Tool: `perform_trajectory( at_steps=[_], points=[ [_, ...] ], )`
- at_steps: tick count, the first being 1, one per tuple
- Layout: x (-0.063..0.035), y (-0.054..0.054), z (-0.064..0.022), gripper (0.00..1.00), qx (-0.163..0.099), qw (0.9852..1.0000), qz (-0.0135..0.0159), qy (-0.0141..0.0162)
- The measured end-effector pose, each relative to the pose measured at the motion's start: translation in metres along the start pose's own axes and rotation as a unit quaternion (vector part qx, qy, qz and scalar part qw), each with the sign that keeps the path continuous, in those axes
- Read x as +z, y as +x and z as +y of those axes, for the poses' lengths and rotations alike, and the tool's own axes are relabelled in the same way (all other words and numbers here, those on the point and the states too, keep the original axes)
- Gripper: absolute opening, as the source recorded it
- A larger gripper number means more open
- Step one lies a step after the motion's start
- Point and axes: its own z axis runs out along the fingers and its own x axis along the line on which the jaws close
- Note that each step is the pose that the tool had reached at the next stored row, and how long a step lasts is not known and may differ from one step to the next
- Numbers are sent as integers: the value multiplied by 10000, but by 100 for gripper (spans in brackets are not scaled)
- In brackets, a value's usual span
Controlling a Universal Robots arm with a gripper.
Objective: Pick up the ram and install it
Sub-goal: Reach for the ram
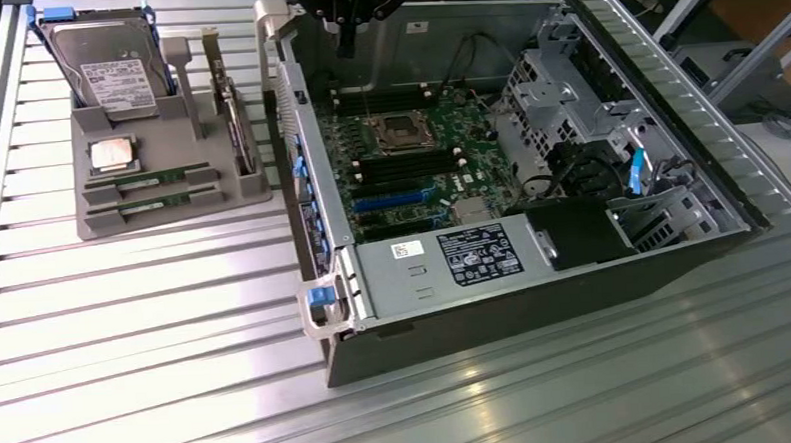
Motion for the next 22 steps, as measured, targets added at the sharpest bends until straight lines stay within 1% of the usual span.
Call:
perform_trajectory(
  at_steps=[14, 22],
  points=[
    [-2, 77, -6, 10, 0, 10000, 0, 0],
    [-3, 104, -8, 10, 0, 10000, 0, 0]
  ],
)
